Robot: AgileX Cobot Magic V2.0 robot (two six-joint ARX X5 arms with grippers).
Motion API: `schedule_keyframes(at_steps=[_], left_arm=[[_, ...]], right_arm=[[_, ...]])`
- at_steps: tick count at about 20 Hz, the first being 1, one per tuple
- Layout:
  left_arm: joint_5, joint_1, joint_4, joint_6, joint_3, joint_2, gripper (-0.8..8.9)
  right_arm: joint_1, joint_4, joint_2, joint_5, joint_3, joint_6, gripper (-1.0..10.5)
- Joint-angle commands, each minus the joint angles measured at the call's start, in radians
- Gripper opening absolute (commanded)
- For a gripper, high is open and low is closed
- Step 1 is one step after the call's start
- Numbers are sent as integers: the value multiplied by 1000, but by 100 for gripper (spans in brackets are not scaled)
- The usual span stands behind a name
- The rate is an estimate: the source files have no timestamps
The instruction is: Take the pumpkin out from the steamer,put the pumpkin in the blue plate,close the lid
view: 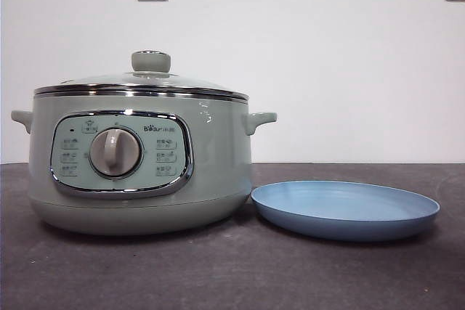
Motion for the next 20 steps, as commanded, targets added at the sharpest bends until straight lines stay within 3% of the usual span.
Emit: schedule_keyframes(at_steps=[1,3,7,9,13,20], left_arm=[[13,2,1,-3,-15,-1,-3],[41,1,2,-77,-15,-1,-3],[181,1,11,-389,-15,-1,-3],[265,1,13,-515,-15,-1,-3],[351,1,21,-550,-15,-1,-3],[363,1,65,-550,-14,-1,-4]], right_arm=[[0,4,-2,-3,-14,22,1],[2,5,-2,-5,-14,94,1],[2,5,-2,-4,-14,410,1],[2,5,-2,-3,-14,502,1],[2,5,-2,-1,-14,522,1],[2,5,-2,-38,-13,519,0]])
